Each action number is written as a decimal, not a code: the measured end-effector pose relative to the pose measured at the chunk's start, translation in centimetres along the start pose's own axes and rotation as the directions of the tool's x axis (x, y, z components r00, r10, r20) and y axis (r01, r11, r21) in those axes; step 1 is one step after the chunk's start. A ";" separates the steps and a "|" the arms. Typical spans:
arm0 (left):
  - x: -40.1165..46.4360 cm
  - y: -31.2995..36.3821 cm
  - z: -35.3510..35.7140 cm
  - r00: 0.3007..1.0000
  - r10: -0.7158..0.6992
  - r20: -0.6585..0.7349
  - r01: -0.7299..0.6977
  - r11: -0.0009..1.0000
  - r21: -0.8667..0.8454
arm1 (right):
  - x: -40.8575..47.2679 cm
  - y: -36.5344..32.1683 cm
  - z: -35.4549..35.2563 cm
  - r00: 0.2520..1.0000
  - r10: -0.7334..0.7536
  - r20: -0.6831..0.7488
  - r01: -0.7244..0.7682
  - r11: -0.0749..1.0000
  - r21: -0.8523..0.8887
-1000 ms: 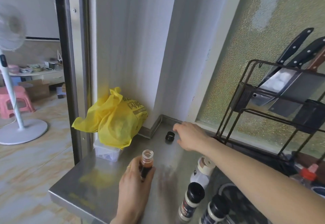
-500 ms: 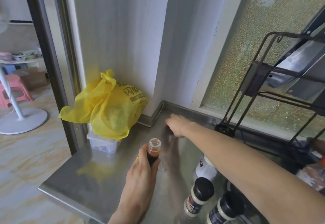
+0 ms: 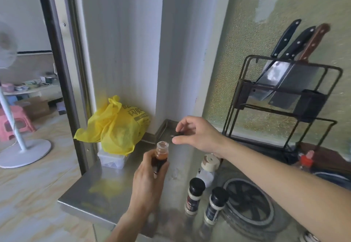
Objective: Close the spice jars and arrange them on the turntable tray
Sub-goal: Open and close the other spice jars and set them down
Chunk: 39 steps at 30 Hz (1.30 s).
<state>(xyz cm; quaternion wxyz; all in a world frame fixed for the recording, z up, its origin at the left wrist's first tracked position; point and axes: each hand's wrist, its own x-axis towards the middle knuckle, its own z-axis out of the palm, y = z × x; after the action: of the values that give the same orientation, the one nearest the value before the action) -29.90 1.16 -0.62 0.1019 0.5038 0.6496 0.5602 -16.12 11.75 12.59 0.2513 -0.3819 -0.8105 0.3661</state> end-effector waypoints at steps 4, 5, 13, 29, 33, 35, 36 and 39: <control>-0.9 6.5 -0.1 0.989 0.144 -0.010 -0.145 0.986 -0.081 | -4.8 -2.9 -3.5 0.991 -0.081 -0.110 0.090 0.993 0.077; -1.3 8.3 0.0 0.984 0.178 0.001 -0.177 0.979 -0.104 | -6.1 -3.5 -4.6 0.988 -0.104 -0.113 0.112 0.991 0.067; -6.6 17.2 2.4 0.949 0.260 0.180 -0.189 0.923 -0.336 | -16.3 -7.3 -14.3 0.988 -0.104 0.116 0.138 0.932 -0.334; -12.2 21.4 8.8 0.843 0.345 0.414 -0.175 0.902 -0.395 | -24.8 -3.8 -19.0 0.992 0.128 -0.011 -0.092 0.648 -0.756; -12.4 21.6 9.2 0.833 0.348 0.430 -0.167 0.899 -0.404 | -25.5 -3.2 -19.4 0.990 0.131 0.052 -0.062 0.736 -0.674; -12.5 21.6 9.2 0.825 0.351 0.442 -0.160 0.897 -0.413 | -25.5 -2.9 -19.5 0.992 0.126 0.004 -0.083 0.680 -0.729; -12.5 21.6 9.2 0.823 0.352 0.446 -0.159 0.896 -0.415 | -25.5 -2.9 -19.5 0.991 0.132 -0.001 -0.090 0.669 -0.737; -12.5 21.3 9.4 0.819 0.351 0.454 -0.149 0.894 -0.423 | -25.8 -2.9 -19.7 0.986 0.154 0.063 -0.076 0.754 -0.653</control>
<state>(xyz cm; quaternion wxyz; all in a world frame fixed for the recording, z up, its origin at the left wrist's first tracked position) -5.92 -5.49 8.34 0.2897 0.6899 0.4075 0.5235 11.18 -2.32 23.51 0.0348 -0.4730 -0.8747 0.0993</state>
